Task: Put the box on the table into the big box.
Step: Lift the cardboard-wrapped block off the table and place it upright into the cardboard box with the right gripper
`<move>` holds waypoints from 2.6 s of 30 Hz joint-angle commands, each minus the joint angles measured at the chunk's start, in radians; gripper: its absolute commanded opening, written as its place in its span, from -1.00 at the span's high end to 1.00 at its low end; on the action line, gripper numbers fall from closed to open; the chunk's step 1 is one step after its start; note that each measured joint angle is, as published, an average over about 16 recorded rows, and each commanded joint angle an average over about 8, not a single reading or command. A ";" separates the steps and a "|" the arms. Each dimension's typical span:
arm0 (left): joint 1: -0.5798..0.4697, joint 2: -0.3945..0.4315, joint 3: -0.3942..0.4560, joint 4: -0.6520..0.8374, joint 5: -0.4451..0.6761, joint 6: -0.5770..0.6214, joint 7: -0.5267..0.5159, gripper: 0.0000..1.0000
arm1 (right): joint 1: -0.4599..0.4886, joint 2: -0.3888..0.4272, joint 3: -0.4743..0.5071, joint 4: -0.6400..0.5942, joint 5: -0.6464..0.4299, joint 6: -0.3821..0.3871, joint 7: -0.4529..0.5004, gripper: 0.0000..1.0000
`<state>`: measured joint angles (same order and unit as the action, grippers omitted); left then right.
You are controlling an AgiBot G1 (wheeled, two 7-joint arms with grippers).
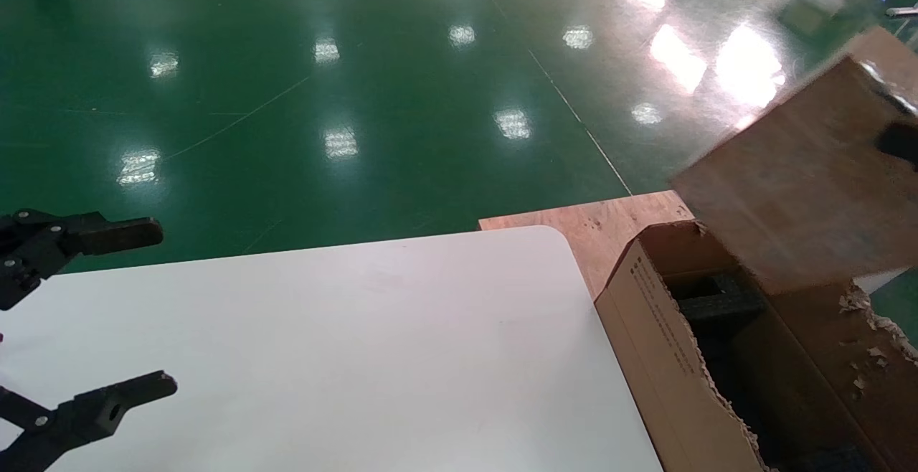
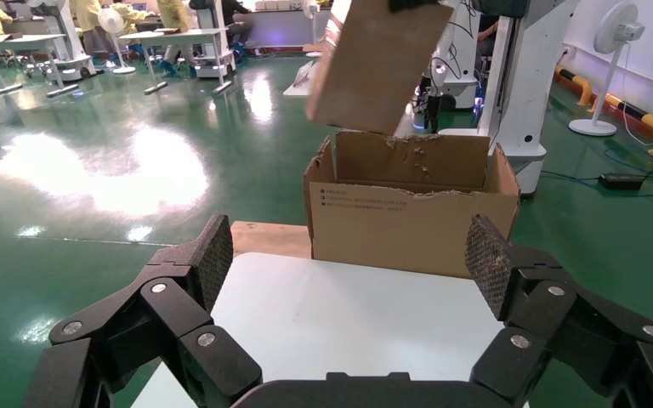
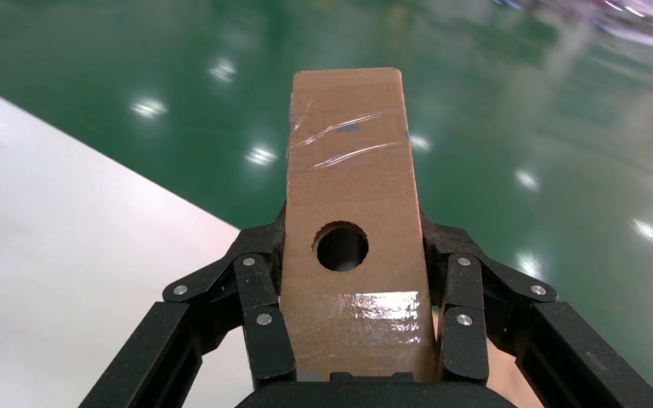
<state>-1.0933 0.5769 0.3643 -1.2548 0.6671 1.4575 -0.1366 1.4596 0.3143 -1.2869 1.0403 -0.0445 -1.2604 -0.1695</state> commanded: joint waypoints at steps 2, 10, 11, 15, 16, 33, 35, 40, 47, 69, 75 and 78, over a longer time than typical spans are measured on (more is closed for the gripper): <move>0.000 0.000 0.000 0.000 0.000 0.000 0.000 -1.00 | 0.044 0.082 -0.115 0.039 0.061 0.047 -0.050 1.00; 0.000 0.000 0.000 0.000 0.000 0.000 0.000 -1.00 | 0.256 0.143 -0.481 0.138 0.222 0.222 -0.224 1.00; 0.000 0.000 0.000 0.000 0.000 0.000 0.000 -1.00 | 0.280 0.145 -0.522 0.142 0.239 0.237 -0.243 1.00; 0.000 0.000 0.000 0.000 0.000 0.000 0.000 -1.00 | 0.361 0.146 -0.659 0.134 0.291 0.275 -0.295 1.00; 0.000 0.000 0.000 0.000 0.000 0.000 0.000 -1.00 | 0.379 0.146 -0.689 0.128 0.301 0.280 -0.305 1.00; 0.000 0.000 0.000 0.000 0.000 0.000 0.000 -1.00 | 0.586 0.099 -0.997 -0.081 0.376 0.263 -0.350 1.00; 0.000 0.000 0.000 0.000 0.000 0.000 0.000 -1.00 | 0.604 0.088 -1.022 -0.110 0.378 0.256 -0.347 1.00; 0.000 0.000 0.000 0.000 0.000 0.000 0.000 -1.00 | 0.653 0.059 -1.095 -0.180 0.383 0.241 -0.330 1.00; 0.000 0.000 0.000 0.000 0.000 0.000 0.000 -1.00 | 0.742 0.020 -1.198 -0.266 0.392 0.222 -0.306 1.00; 0.000 0.000 0.000 0.000 0.000 0.000 0.000 -1.00 | 1.102 -0.019 -1.521 -0.420 0.348 0.194 -0.269 1.00; 0.000 0.000 0.000 0.000 0.000 0.000 0.000 -1.00 | 1.193 -0.006 -1.565 -0.463 0.287 0.190 -0.248 1.00; 0.000 0.000 0.000 0.000 0.000 0.000 0.000 -1.00 | 1.233 0.000 -1.573 -0.478 0.243 0.191 -0.231 1.00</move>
<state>-1.0935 0.5767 0.3648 -1.2548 0.6668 1.4573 -0.1364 2.6908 0.3147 -2.8545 0.5641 0.1943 -1.0685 -0.4005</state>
